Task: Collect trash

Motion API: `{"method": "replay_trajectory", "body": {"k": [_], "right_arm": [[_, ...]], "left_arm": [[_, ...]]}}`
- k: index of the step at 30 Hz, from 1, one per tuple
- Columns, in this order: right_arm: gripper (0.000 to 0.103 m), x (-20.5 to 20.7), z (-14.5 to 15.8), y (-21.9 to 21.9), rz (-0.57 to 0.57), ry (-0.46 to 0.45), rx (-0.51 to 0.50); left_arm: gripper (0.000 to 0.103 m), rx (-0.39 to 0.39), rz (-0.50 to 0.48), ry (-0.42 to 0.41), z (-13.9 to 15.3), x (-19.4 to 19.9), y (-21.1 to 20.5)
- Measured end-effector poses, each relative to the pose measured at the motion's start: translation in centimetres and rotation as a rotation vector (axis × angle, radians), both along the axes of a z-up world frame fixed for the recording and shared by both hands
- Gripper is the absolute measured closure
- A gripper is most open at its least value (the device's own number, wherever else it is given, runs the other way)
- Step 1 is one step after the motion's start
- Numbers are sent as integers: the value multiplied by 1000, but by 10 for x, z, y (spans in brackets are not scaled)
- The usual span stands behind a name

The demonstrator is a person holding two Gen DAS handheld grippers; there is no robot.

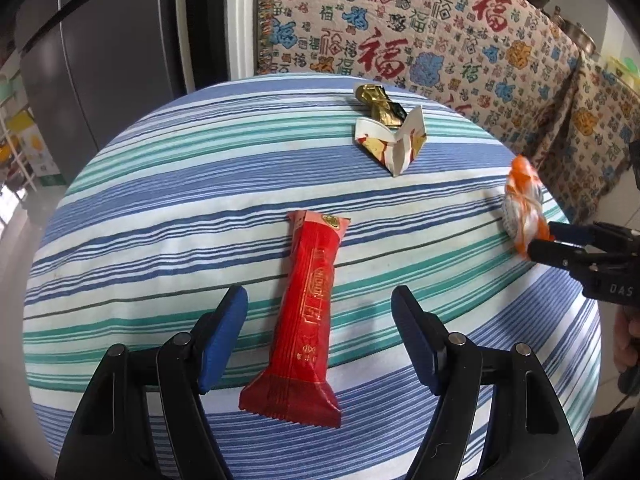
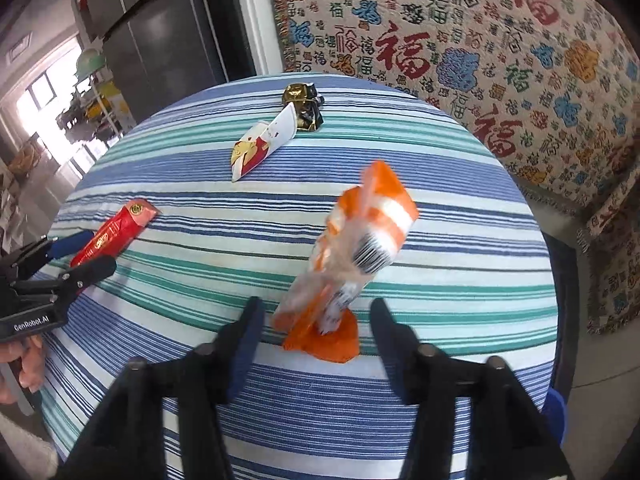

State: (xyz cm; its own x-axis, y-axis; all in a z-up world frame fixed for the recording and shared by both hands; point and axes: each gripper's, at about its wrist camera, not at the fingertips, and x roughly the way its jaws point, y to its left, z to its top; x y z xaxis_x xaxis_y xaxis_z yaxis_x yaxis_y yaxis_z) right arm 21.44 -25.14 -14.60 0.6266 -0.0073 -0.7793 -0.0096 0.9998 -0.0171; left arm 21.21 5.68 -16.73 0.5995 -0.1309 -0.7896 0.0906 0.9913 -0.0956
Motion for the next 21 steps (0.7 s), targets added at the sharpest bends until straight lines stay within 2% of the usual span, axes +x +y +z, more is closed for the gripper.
{"method": "replay_trajectory", "body": {"k": [3, 5, 7, 11, 16, 19, 21], "right_arm": [[34, -4, 3, 1, -13, -35, 16], [26, -6, 4, -3, -63, -68, 52], [26, -4, 0, -8, -121, -76, 92], [26, 9, -14, -16, -198, -66, 233], [26, 8, -17, -29, -279, -107, 403], [26, 14, -14, -39, -352, -122, 482], [26, 22, -14, -39, -384, -127, 487]], "left_arm": [[27, 8, 1, 0, 0, 0, -1], [27, 11, 5, 0, 0, 0, 0], [25, 13, 8, 0, 0, 1, 1], [25, 20, 4, 1, -1, 0, -1], [25, 20, 1, 3, -3, 0, -2], [25, 11, 3, 6, -3, 0, -3], [25, 0, 3, 10, -4, -1, -6]]}}
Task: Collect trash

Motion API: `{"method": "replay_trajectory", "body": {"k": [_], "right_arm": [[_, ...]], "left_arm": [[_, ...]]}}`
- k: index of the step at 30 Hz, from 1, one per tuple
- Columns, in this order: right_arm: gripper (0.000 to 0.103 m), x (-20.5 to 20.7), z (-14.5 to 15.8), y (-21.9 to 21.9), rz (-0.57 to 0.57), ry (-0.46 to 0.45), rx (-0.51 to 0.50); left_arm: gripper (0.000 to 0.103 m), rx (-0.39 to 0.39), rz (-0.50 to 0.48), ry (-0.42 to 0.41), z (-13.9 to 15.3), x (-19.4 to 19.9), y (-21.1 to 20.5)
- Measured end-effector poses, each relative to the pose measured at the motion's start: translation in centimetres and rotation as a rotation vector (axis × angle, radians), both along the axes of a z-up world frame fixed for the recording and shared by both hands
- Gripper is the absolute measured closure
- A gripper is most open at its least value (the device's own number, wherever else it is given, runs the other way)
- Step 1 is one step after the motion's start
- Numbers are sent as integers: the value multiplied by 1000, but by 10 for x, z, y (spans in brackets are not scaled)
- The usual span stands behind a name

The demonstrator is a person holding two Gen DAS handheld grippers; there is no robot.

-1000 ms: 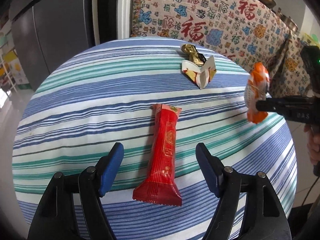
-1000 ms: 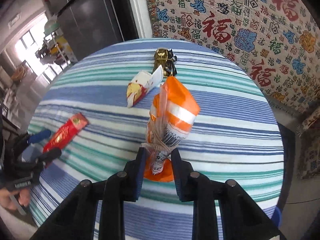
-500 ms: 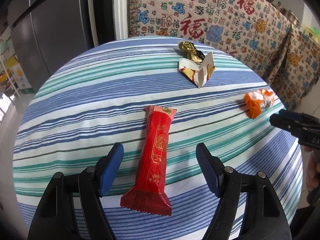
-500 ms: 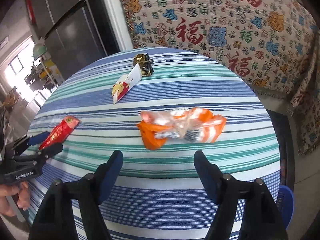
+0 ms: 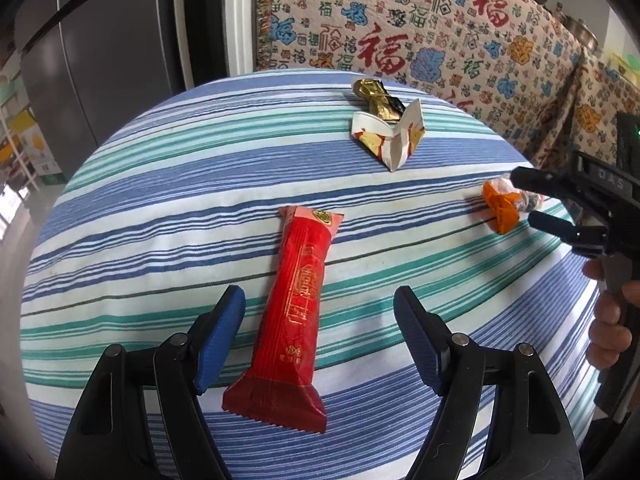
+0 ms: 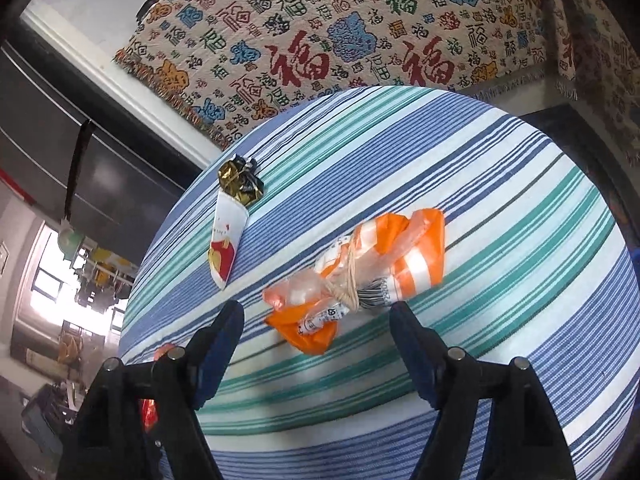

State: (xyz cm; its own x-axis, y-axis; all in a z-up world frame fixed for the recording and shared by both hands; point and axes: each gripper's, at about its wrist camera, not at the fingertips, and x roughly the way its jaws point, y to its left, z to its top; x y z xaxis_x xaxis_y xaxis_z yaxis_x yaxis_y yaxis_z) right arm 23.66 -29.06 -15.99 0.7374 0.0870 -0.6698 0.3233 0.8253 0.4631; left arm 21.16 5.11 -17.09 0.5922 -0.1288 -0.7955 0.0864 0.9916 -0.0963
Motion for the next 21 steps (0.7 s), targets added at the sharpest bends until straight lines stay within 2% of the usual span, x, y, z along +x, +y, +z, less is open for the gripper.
{"method": "replay_trajectory", "body": {"k": [2, 4, 6, 7, 8, 10, 13, 16, 18, 19, 20, 21], "right_arm": [[24, 14, -4, 7, -17, 30, -36], [24, 23, -3, 18, -20, 26, -134], [35, 31, -5, 30, 6, 40, -263], [56, 34, -5, 33, 29, 48, -314], [62, 36, -6, 36, 61, 67, -364], [63, 34, -3, 38, 144, 94, -399], [63, 21, 5, 41, 319, 148, -439], [62, -7, 12, 52, 524, 218, -632], [58, -25, 10, 49, 550, 248, -724], [50, -31, 8, 41, 529, 258, -735], [35, -35, 5, 31, 500, 261, -725], [30, -39, 2, 21, 465, 265, -701]], "left_arm": [[25, 1, -4, 3, -1, 0, -3], [25, 9, -8, 9, -3, 2, -5], [25, 8, -11, 16, -4, 2, -7], [25, 8, -13, 18, -4, 2, -7], [25, 10, -15, 20, -4, 3, -7], [25, 14, -18, 22, -5, 3, -6], [25, 11, -16, 21, -3, 3, 0], [21, 6, -1, 19, -2, 1, 7], [19, 4, 9, 21, -4, -1, 10], [18, 3, 11, 28, -7, -1, 11], [18, 0, 13, 39, -10, -1, 12], [16, 7, 10, 30, -10, -2, 11]]}}
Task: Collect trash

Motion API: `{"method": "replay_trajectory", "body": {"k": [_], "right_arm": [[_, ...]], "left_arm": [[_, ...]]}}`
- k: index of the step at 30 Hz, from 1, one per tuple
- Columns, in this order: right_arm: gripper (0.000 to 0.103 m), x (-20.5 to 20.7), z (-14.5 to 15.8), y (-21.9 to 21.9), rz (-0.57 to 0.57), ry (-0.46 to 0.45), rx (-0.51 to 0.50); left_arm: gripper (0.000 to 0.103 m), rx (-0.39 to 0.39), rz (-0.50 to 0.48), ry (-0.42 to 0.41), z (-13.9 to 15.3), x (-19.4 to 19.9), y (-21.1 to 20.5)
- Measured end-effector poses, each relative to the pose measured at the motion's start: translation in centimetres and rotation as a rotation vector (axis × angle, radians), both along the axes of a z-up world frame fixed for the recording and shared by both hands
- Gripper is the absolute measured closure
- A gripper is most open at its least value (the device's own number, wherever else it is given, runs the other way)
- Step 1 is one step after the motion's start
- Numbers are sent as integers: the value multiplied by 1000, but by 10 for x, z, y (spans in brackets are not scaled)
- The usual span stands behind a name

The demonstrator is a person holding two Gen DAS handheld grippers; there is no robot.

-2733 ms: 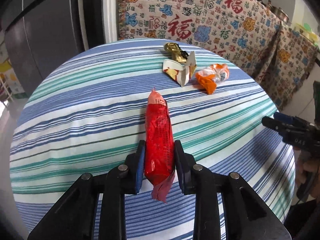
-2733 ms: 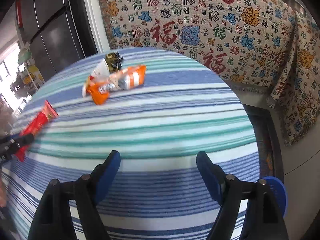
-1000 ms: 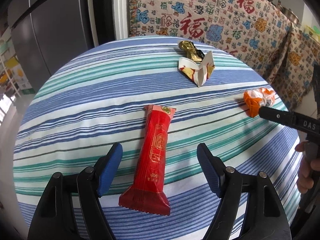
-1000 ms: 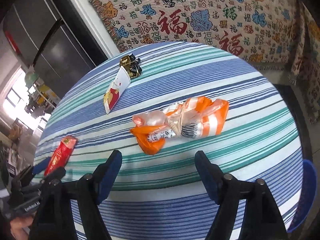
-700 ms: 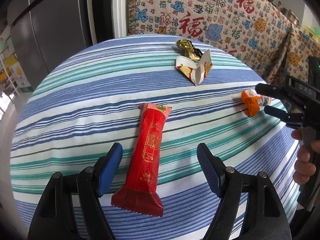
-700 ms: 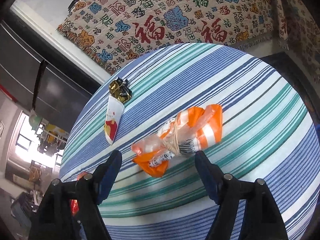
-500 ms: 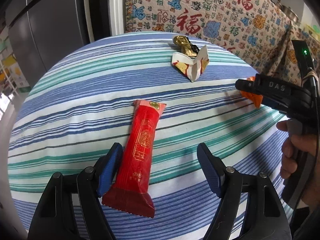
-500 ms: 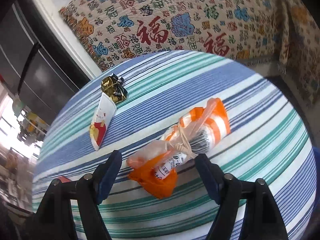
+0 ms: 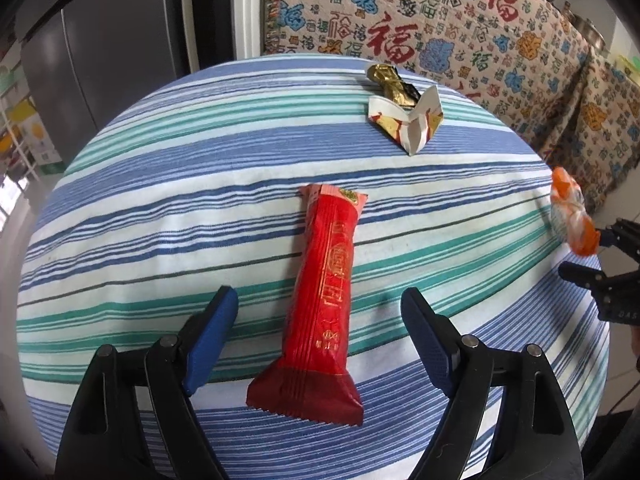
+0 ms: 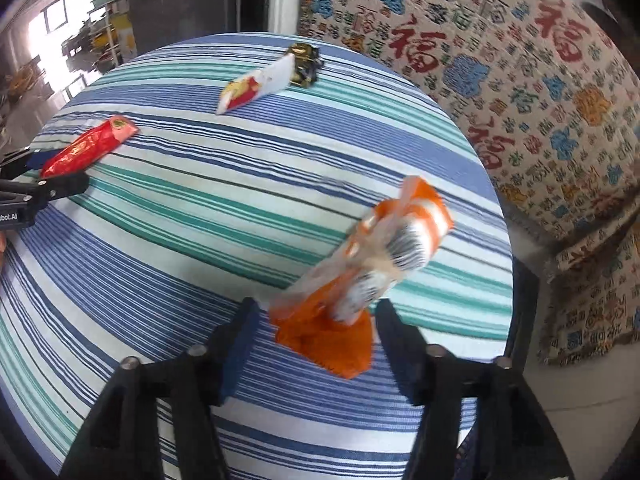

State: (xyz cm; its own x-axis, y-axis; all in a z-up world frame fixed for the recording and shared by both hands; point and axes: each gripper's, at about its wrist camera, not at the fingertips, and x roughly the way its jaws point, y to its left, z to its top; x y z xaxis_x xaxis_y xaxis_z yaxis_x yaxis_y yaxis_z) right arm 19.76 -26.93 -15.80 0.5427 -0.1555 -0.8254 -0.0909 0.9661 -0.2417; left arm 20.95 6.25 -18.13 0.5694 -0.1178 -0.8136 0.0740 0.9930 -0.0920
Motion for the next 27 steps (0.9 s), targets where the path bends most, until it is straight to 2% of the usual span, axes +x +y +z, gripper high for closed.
{"method": "replay_trajectory", "body": {"k": [1, 3, 4, 5, 6, 8, 10, 12, 14, 17, 19, 20, 21, 22, 23, 27], "right_arm": [[29, -2, -3, -8, -28, 5, 23], [29, -7, -3, -23, -75, -2, 118], [28, -9, -3, -28, -107, 7, 153], [28, -12, -2, -33, -134, 1, 177], [28, -14, -1, -35, -160, 3, 198], [28, -19, 3, -48, -245, 14, 271], [28, -25, 11, -58, -311, -32, 359], [27, -25, 20, -61, -348, -85, 408], [23, -19, 21, -61, -383, -124, 408], [23, -1, 7, -58, -409, -104, 396], [25, 3, 4, -51, -412, -134, 338], [43, 3, 4, -48, -405, -137, 304], [55, 3, 5, -46, -398, -131, 290], [62, 1, 6, -45, -394, -126, 285], [63, -1, 8, -44, -390, -126, 280], [64, -17, 23, -35, -305, -142, 251]], "left_arm": [[12, 18, -4, -1, -1, -1, -1], [10, 77, -11, 2, -5, -4, -2], [3, 110, -19, 4, -6, -5, -4], [0, 120, -13, 13, -8, -6, -2], [1, 95, -12, 25, -9, -6, 3], [1, 100, -21, 40, -9, -7, 6], [1, 75, -30, 45, -6, -7, 9], [1, 8, -48, 21, -1, -8, 10], [1, -27, -63, -8, 5, -5, 8], [3, 27, -60, -23, 6, 4, 1], [18, 50, -52, -21, 4, 8, -1], [23, 46, -55, -17, 4, 9, -1], [39, 37, -59, -13, 4, 10, 0], [70, 22, -69, -5, 4, 10, 0], [84, 8, -78, 1, 4, 9, 2], [86, -39, -66, -13, 9, 4, 9]]}}
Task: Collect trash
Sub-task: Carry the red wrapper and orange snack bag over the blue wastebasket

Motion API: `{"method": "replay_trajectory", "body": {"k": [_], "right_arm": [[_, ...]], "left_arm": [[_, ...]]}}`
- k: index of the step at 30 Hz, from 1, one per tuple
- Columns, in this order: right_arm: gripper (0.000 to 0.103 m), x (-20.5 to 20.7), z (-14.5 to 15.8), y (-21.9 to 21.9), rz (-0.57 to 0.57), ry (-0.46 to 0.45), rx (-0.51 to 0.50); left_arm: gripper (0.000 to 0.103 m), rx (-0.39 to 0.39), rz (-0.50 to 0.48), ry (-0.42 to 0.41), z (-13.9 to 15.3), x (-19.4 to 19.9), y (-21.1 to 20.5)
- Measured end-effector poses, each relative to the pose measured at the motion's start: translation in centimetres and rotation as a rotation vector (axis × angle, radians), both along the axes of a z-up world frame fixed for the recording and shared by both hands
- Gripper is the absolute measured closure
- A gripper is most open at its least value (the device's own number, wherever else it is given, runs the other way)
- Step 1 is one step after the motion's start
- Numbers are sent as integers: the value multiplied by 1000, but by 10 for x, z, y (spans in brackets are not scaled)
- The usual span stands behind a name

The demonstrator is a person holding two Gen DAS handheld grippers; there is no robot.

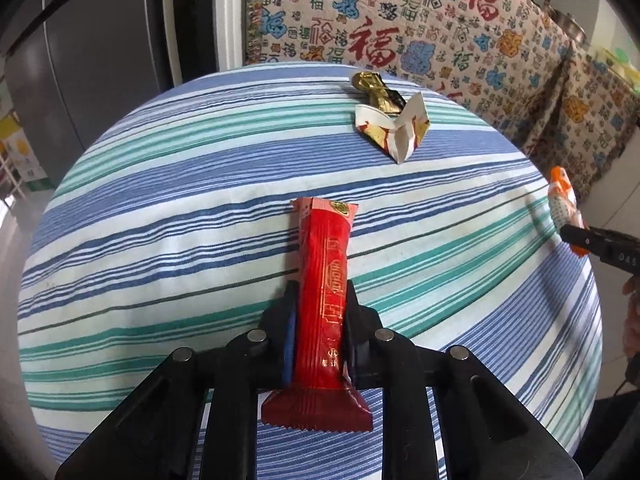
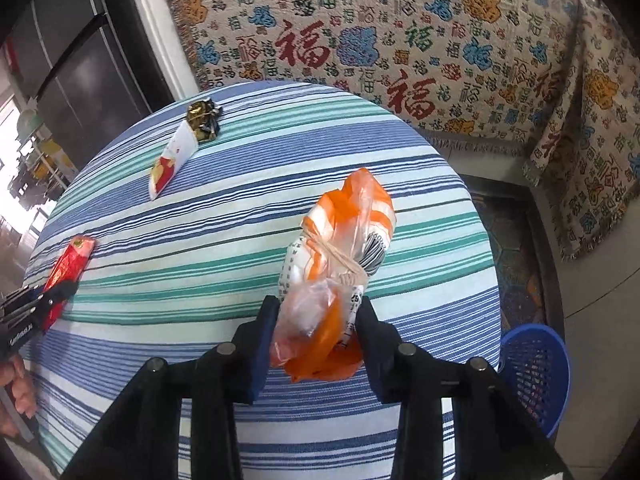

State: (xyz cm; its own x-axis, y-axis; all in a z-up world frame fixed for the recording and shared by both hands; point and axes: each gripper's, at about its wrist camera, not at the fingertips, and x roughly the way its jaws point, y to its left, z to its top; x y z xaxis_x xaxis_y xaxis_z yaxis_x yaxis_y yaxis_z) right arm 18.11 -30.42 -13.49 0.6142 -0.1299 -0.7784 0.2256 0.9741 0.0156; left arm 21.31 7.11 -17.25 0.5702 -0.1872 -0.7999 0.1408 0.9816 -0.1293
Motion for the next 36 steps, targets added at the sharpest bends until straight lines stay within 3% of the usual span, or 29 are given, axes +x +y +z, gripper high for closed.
{"method": "replay_trajectory", "body": {"k": [8, 17, 24, 36], "right_arm": [[64, -31, 20, 14, 125, -23, -19], [64, -76, 44, -2, 115, -64, -72], [64, -128, 58, -37, 38, -105, -85], [64, -221, 48, -159, -210, -96, -88]], "left_arm": [[88, -142, -23, -48, 25, -19, -19], [89, -116, -127, -112, 62, -37, -92], [89, -131, -230, -113, 75, -47, -167], [90, -189, -495, -66, 71, -68, -337]]}}
